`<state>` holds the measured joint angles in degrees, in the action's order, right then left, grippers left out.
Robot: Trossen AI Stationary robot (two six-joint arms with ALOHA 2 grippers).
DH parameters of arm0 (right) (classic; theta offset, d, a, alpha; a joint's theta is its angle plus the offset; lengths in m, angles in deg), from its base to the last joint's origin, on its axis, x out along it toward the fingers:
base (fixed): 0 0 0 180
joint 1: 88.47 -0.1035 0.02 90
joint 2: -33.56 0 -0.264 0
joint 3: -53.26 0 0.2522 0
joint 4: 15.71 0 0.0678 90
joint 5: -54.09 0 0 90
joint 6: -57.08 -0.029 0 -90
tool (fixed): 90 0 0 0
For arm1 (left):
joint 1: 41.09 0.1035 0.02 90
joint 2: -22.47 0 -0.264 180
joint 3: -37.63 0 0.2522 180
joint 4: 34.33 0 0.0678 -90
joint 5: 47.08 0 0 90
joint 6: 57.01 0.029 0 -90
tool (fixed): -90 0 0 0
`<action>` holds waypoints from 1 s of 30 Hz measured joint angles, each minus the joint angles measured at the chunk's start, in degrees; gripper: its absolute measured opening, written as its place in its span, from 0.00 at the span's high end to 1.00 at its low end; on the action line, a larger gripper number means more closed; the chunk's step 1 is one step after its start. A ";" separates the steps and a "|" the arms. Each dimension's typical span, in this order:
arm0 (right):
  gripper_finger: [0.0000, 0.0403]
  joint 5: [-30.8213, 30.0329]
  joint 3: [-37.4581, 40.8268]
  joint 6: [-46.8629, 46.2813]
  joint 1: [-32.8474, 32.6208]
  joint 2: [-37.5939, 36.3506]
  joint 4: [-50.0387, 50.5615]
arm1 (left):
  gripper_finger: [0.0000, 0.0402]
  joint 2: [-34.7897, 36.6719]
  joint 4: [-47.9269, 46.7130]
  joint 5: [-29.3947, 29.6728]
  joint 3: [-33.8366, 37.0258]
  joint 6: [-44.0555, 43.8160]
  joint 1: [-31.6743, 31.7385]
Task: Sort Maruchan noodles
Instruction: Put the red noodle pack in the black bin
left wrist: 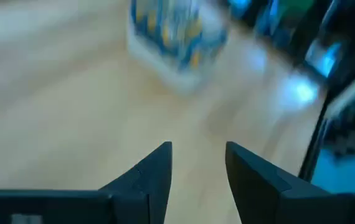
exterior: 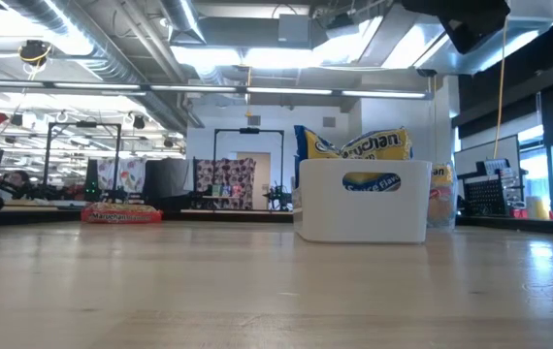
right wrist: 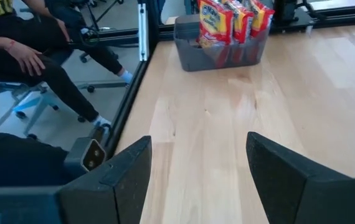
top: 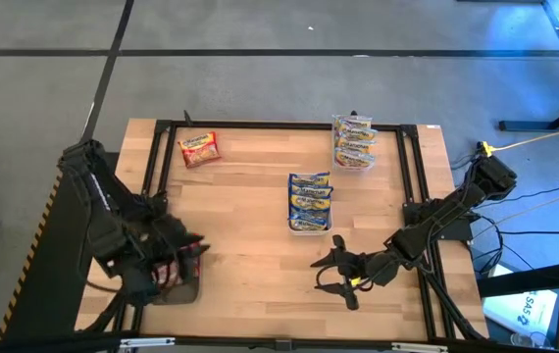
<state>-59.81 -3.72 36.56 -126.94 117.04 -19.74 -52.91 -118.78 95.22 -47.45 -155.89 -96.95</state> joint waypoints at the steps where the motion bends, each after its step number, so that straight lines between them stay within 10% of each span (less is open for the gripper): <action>1: 0.42 -0.53 0.00 0.13 0.16 0.00 0.27 | 0.65 0.00 1.15 2.91 -0.43 1.71 1.35; 6: 0.42 0.44 0.00 -0.04 1.94 -0.02 2.66 | 0.65 -0.02 1.81 3.40 -0.84 13.65 12.97; 17: 0.42 2.02 0.03 4.05 9.23 1.09 10.60 | 0.68 -0.42 1.69 -20.97 -0.75 44.60 52.70; 30: 0.42 2.06 0.04 5.78 13.51 3.80 15.17 | 0.98 -9.82 2.59 -26.58 -0.79 66.33 86.41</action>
<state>-57.75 -3.68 42.34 -113.43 120.84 -4.57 -62.72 -116.19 68.64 -48.24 -89.57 -10.54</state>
